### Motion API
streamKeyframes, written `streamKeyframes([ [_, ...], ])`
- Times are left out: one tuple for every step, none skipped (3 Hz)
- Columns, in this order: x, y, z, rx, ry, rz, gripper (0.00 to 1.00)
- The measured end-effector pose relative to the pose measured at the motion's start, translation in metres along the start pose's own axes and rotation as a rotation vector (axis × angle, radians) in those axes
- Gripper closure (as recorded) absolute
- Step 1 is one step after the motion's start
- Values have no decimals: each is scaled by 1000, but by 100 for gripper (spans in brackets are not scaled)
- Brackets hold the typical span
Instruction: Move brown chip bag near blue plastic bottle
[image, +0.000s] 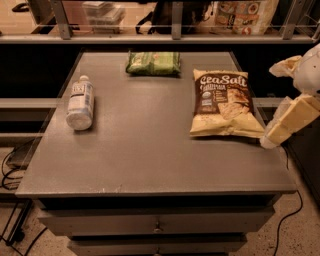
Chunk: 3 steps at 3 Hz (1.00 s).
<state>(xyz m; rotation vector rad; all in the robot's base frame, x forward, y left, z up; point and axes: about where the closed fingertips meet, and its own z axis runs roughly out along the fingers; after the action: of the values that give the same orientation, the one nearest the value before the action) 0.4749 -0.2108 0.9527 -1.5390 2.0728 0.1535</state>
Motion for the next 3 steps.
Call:
streamKeyframes([
  [-13, -17, 26, 19, -77, 17, 0],
  [-18, -34, 55, 41, -75, 33, 0],
  [-11, -52, 80, 71, -26, 62, 0],
])
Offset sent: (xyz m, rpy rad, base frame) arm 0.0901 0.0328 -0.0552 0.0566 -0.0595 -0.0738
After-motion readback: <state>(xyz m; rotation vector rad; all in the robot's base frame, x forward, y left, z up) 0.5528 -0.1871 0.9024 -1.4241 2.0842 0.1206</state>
